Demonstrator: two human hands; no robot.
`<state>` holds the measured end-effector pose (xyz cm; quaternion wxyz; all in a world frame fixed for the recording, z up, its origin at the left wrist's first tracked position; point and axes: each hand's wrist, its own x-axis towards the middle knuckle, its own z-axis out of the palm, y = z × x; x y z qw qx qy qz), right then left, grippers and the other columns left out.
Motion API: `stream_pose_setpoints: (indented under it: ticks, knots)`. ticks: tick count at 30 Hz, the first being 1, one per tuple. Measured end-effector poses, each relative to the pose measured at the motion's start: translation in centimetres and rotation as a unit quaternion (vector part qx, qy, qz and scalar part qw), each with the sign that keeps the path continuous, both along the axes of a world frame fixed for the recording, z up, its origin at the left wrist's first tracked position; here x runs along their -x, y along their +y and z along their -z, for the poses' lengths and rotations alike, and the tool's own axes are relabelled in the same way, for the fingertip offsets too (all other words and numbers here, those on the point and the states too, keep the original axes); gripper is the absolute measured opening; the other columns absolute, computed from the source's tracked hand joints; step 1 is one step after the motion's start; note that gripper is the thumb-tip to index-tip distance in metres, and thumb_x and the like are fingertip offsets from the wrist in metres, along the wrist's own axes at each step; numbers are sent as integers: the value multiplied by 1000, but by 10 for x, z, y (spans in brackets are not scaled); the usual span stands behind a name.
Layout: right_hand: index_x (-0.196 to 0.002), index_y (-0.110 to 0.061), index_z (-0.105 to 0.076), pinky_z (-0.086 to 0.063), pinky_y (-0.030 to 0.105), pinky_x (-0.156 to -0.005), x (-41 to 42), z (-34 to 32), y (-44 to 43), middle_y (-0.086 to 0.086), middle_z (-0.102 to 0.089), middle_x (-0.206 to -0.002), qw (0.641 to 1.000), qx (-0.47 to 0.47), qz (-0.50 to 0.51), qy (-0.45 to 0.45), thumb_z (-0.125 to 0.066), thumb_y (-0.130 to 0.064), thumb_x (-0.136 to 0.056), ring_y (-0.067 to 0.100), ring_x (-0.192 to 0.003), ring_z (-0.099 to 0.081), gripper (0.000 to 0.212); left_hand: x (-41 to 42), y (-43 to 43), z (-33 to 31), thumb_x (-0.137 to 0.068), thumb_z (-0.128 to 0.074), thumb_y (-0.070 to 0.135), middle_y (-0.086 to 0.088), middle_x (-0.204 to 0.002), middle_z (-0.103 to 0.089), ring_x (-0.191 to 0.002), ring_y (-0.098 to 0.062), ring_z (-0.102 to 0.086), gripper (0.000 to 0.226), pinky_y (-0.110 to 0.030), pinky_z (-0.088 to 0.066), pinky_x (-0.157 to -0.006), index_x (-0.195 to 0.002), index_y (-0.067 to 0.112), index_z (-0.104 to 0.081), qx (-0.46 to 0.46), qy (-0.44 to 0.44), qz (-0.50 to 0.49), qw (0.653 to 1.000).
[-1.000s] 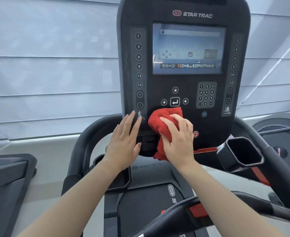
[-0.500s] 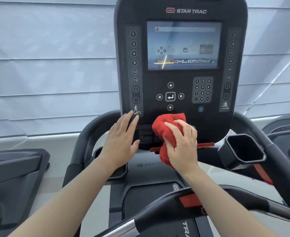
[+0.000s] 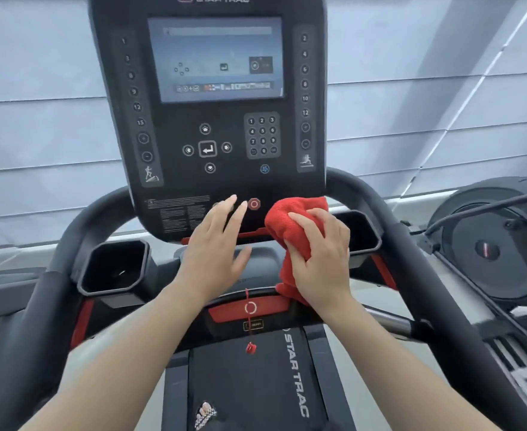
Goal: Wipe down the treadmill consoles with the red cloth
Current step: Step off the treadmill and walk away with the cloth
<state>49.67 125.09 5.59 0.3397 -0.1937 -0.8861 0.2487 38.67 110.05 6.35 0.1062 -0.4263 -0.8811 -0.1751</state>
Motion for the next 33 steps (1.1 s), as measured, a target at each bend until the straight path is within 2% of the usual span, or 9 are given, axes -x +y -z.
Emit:
stream_pose_setpoints:
  ticks: [4,7,12,16,22,25,29,33]
  knots:
    - [-118,-26,-60,-33,38,-90,-45,-4,28,2,-50,-126,999,6,30,6,-62,-22,-82,29,-115,-39,37,-36,36,2,-83,-63,25,-12,-148,-30,-136,-29,-27,70,-39,-24,-111,-143,8,-30,-22,-19,19,999]
    - [-118,-26,-60,-37,43,-89,-73,-3,39,3,-51,-126,998,16,68,4,-64,-20,-81,28,-114,-39,37,-57,58,3,-81,-65,24,-13,-148,-30,-135,-29,-28,71,-40,-25,-111,-142,8,-32,-13,-25,57,998]
    - [-119,-28,-59,-39,47,-89,-115,4,40,0,-49,-128,989,27,142,-19,-66,-20,-83,25,-116,-36,38,-79,87,-1,-81,-65,26,-14,-148,-30,-135,-28,-27,72,-38,-24,-111,-142,9,-32,-8,-32,149,988]
    - [-119,-28,-59,-39,48,-87,-142,11,25,-1,-48,-129,971,39,236,-33,-67,-21,-83,25,-117,-36,38,-91,97,1,-82,-64,26,-14,-148,-30,-135,-30,-28,71,-42,-26,-110,-142,8,-32,11,-29,240,970]
    - [-118,-27,-60,-43,49,-89,-179,20,-20,0,-51,-126,928,49,367,-37,-68,-21,-82,27,-115,-39,37,-114,94,10,-80,-67,26,-15,-143,-38,-130,-30,-35,69,-44,-33,-106,-139,6,-37,30,-13,394,918]
    - [-119,-26,-60,-43,47,-90,-197,23,-42,1,-51,-125,901,53,429,-35,-69,-21,-82,28,-115,-41,38,-127,99,18,-83,-55,34,-13,-144,-36,-131,-30,-34,65,-46,-35,-105,-139,8,-36,43,-17,458,888]
    - [-120,-26,-59,-40,43,-92,-230,25,-71,2,-51,-127,858,56,509,-42,-69,-20,-82,28,-118,-41,39,-161,104,23,-88,-54,36,-11,-150,-28,-136,-31,-27,66,-47,-31,-108,-143,12,-29,63,-20,531,845]
    - [-121,-24,-59,-40,44,-93,-270,25,-99,3,-51,-128,808,61,585,-35,-69,-16,-81,28,-118,-40,42,-211,106,21,-85,-51,36,-13,-147,-33,-133,-34,-33,65,-50,-38,-102,-142,10,-33,68,-16,611,788]
